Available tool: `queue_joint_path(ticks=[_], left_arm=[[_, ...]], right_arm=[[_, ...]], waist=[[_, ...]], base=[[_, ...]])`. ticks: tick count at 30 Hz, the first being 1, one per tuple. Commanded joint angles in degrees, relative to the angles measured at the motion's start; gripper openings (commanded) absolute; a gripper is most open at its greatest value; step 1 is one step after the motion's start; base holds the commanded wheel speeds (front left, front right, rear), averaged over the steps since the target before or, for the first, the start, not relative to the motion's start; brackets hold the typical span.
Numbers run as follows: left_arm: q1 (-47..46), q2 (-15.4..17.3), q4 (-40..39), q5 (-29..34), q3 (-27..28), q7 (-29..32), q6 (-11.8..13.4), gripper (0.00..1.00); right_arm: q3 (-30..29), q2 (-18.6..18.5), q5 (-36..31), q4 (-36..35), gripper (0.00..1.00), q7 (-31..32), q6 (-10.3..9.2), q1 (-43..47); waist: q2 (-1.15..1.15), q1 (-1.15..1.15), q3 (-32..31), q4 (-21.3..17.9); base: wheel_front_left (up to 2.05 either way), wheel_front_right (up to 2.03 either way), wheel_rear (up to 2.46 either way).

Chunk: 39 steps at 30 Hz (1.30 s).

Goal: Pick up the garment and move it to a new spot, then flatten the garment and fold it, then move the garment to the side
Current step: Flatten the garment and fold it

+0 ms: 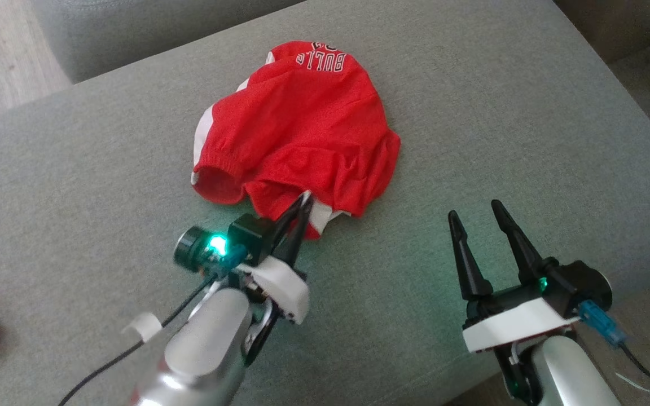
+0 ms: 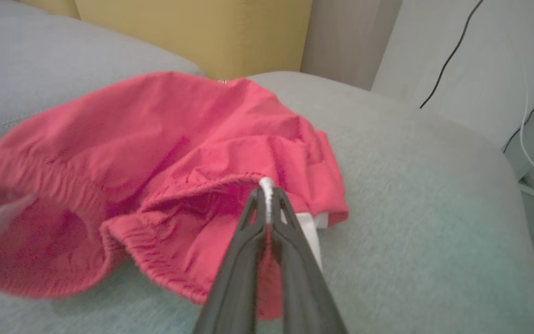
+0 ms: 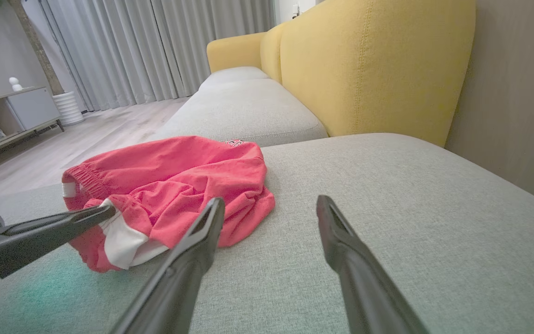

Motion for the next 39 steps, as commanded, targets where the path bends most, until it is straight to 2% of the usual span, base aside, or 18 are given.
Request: queue_joint_path(ticks=[1, 5, 8, 13, 15, 17, 20, 23, 26, 31, 39], left_arm=[[-3.8, 0.1, -3.2, -1.1, 1.0, -0.9, -0.5, 0.0], [-9.7, 0.1, -9.5, -4.3, -1.1, -1.3, -1.3, 0.0], [-16.4, 0.1, -14.3, -6.9, -0.5, -0.9, -1.0, 0.0], [-25.5, 0.1, -21.1, -10.7, 2.8, 2.8, 2.0, 0.0], [-26.7, 2.0, -22.6, -9.9, 4.2, 4.0, 3.9, 0.0], [-25.3, 4.4, -23.4, -10.0, 5.3, 5.5, 5.1, 0.0], [-20.2, 8.6, -23.6, -11.2, 6.3, 7.5, 5.2, 0.0], [-14.8, 12.9, -22.9, -11.6, 7.1, 7.2, 5.1, 0.0], [-11.3, 15.7, -22.1, -12.1, 8.1, 5.8, 4.9, 0.0], [-9.4, 16.5, -21.4, -13.6, 8.9, 4.4, 3.9, 0.0], [-10.5, 15.1, -20.6, -13.6, 7.7, 3.7, 3.2, 0.0]], right_arm=[[1.0, -0.1, 0.2, -1.9, 1.0, -0.2, 0.39, -1.5], [0.9, -0.1, 0.4, -2.2, 1.0, -0.2, 0.39, -1.8], [0.8, -0.1, 0.7, -2.4, 1.0, -0.2, 0.39, -1.8], [0.4, -0.1, 1.1, -2.8, 1.0, -0.2, 0.39, -1.6], [0.5, -0.1, 1.5, -2.8, 1.0, -0.2, 0.39, -1.7], [0.5, -0.1, 1.7, -2.8, 1.0, -0.2, 0.39, -1.7], [0.7, -0.1, 1.9, -2.1, 1.0, -0.2, 0.39, -1.6], [1.1, -0.1, 2.2, -0.8, 1.0, -0.2, 0.39, -1.8], [1.2, -0.1, 2.7, 0.6, 1.0, -0.2, 0.39, -2.4], [3.4, -0.1, 5.5, 6.2, 1.0, -0.2, 0.39, -4.6], [4.2, -0.1, 9.4, 14.1, 1.0, -0.2, 0.39, -10.7]], waist=[[0.0, 0.0, -0.1, 0.0], [0.0, 0.0, -0.2, -0.1], [0.0, 0.0, -0.5, 0.0], [0.0, 0.0, -0.8, 0.8], [0.0, 0.0, -0.7, 1.3], [0.0, 0.0, -0.5, 1.8], [0.0, 0.0, 0.0, 3.0], [0.0, 0.0, 0.5, 4.4], [0.0, 0.0, 1.4, 6.3], [0.0, 0.0, 2.1, 9.5], [0.0, 0.0, 2.6, 12.3]], base=[[0.0, 0.0, 0.0], [0.0, 0.0, 0.0], [0.0, 0.0, 0.0], [0.0, 0.0, 0.0], [0.0, 0.0, 0.0], [0.0, 0.0, 0.0], [0.0, 0.0, 0.0], [0.0, 0.0, 0.0], [0.0, 0.0, 0.0], [0.0, 0.0, 0.0], [0.0, 0.0, 0.0]])
